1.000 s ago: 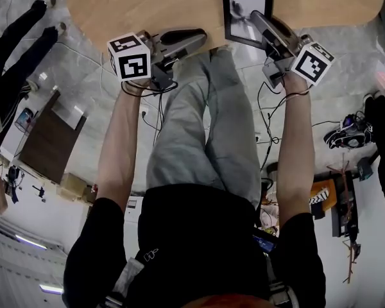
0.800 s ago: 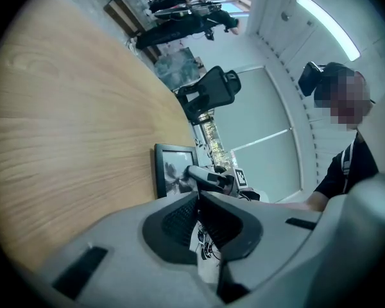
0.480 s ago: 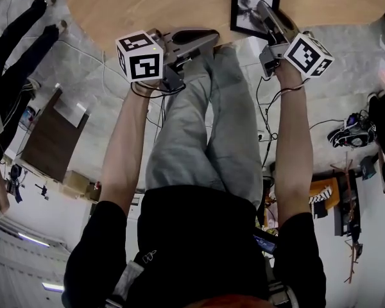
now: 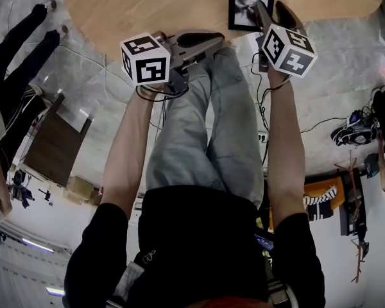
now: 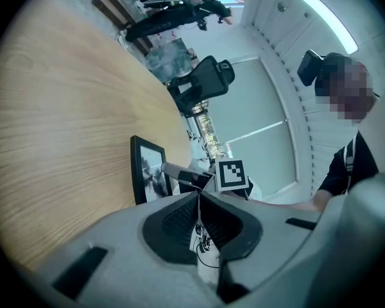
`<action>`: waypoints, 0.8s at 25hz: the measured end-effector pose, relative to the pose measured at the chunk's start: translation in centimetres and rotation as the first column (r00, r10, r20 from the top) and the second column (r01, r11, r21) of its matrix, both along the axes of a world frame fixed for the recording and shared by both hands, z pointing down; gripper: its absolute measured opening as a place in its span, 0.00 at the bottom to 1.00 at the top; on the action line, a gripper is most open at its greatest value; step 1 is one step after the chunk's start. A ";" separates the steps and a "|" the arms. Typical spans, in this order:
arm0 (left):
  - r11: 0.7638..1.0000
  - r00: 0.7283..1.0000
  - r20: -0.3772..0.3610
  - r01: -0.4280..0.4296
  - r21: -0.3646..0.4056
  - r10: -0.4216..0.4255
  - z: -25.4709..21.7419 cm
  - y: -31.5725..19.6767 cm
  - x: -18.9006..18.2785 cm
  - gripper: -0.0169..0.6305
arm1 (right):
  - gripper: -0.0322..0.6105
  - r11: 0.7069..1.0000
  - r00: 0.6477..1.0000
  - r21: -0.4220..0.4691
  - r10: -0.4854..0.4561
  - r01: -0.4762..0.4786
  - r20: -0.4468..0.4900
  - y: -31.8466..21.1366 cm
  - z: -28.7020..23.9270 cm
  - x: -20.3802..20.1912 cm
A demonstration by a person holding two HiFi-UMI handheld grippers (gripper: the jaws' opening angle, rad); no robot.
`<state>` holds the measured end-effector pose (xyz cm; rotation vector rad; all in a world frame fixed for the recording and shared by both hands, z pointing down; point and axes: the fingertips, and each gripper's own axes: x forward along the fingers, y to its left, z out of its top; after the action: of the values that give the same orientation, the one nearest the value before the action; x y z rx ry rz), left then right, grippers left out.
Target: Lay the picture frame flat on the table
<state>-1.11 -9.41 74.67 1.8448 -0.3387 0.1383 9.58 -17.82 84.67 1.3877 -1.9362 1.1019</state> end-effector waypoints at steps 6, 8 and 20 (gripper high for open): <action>0.993 0.995 0.061 0.076 0.095 -0.082 -4.2 -1.8 -0.3 0.05 | 0.12 0.998 0.998 0.053 0.012 -0.015 0.057 0.9 -6.0 -0.3; 0.979 0.982 0.112 0.130 0.159 -0.149 -7.0 -2.9 -0.7 0.04 | 0.09 0.995 0.991 0.091 0.017 -0.029 0.132 1.4 -9.9 -0.7; 0.772 0.891 0.120 0.303 0.560 -0.437 -31.2 -9.4 1.5 0.04 | 0.07 0.885 0.934 0.464 -0.134 -0.038 0.332 -1.0 -37.7 -2.0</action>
<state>0.44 -18.82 43.52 2.2647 -0.9988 -0.0107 7.60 -18.85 46.99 1.4342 -2.6208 0.9487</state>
